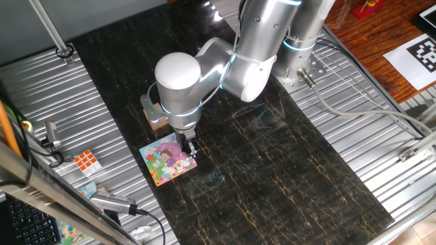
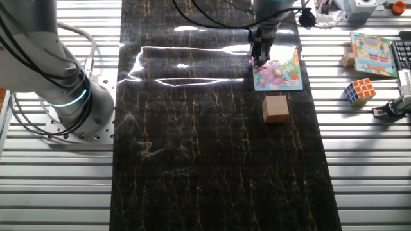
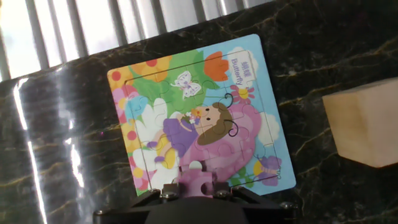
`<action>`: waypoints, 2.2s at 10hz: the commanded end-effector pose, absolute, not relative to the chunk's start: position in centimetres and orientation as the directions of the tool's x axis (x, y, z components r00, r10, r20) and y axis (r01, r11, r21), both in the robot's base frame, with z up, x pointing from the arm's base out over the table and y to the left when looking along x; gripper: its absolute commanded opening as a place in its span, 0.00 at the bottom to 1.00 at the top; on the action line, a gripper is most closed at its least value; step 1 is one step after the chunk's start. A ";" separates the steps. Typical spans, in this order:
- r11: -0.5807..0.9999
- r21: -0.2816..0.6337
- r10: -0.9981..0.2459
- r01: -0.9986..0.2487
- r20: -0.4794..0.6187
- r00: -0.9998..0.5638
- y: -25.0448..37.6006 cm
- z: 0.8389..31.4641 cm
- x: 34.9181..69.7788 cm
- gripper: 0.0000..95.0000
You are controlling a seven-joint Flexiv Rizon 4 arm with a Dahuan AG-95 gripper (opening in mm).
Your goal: Assemble one piece of a puzzle
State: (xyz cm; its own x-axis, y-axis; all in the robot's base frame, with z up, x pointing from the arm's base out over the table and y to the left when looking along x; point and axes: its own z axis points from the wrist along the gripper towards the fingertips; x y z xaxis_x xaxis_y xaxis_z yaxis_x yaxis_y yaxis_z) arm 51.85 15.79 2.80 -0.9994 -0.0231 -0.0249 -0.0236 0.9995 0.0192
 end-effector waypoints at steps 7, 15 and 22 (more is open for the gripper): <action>0.843 0.019 -0.537 -0.538 -0.041 -0.843 15.1 3.3 52.1 0.20; 0.505 0.006 -0.862 -0.863 -0.052 -0.505 14.7 3.0 54.0 0.20; 0.395 -0.019 -0.918 -0.918 -0.033 -0.394 16.1 2.0 53.7 0.20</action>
